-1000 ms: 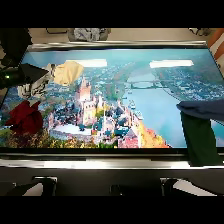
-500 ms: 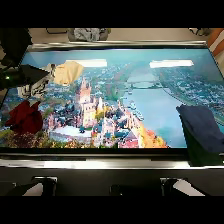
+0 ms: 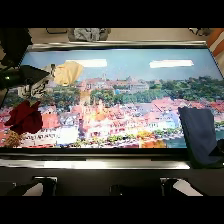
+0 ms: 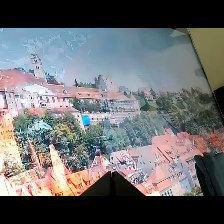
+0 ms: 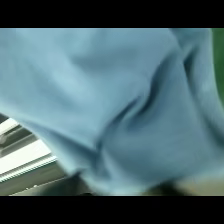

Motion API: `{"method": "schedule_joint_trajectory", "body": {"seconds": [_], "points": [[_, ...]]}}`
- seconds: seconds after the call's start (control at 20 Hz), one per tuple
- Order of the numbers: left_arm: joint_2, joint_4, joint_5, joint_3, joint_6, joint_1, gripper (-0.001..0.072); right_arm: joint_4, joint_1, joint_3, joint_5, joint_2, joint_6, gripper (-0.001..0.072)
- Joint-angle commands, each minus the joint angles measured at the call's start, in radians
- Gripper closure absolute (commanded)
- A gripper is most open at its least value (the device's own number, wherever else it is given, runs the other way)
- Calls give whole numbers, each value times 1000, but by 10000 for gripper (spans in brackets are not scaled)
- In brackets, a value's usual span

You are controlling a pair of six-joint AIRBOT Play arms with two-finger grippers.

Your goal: Fold the shirts.

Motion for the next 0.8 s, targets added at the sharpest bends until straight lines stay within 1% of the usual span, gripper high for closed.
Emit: {"method": "schedule_joint_trajectory", "body": {"seconds": [0.0, 0.05, 0.15, 0.2, 0.25, 0.3, 0.4, 0.45, 0.5, 0.55, 0.6, 0.65, 0.7, 0.75], "points": [[2, -19, 1, 16, -1, 1, 675, -63, 0, 40, -28, 21, -66, 43], [2, -19, 2, 41, -1, 1, 675, -80, 0, 113, -44, 24, -85, 38], [1, 8, 38, 117, -7, 0, 677, -39, 16, 349, -164, 23, -113, 34], [-3, 87, 79, 171, -45, -12, 677, -10, 51, 464, -247, 23, -139, 34], [-10, 230, 119, 224, -104, -34, 678, 12, 109, 568, -344, 24, -175, 34], [-28, 427, 135, 278, -188, -69, 678, 24, 197, 658, -441, 23, -204, 35], [-81, 813, 74, 356, -353, -151, 678, 32, 414, 740, -567, 23, -219, 37], [-102, 951, 31, 360, -404, -190, 677, 31, 538, 742, -574, 21, -211, 47], [-126, 1037, -32, 353, -431, -224, 675, 29, 648, 742, -536, 3, -192, 47], [-147, 1054, -104, 339, -430, -243, 663, 29, 749, 742, -455, -35, -146, 43], [-167, 1052, -195, 311, -430, -256, 511, 38, 820, 742, -352, -82, -95, 11], [-183, 1050, -286, 264, -430, -265, 211, 66, 877, 742, -214, -142, -87, 7], [-188, 1039, -340, 198, -429, -269, 23, 105, 914, 729, -107, -197, -87, 8], [-183, 993, -348, 113, -426, -269, 28, 157, 935, 702, -24, -247, -88, 9]]}}
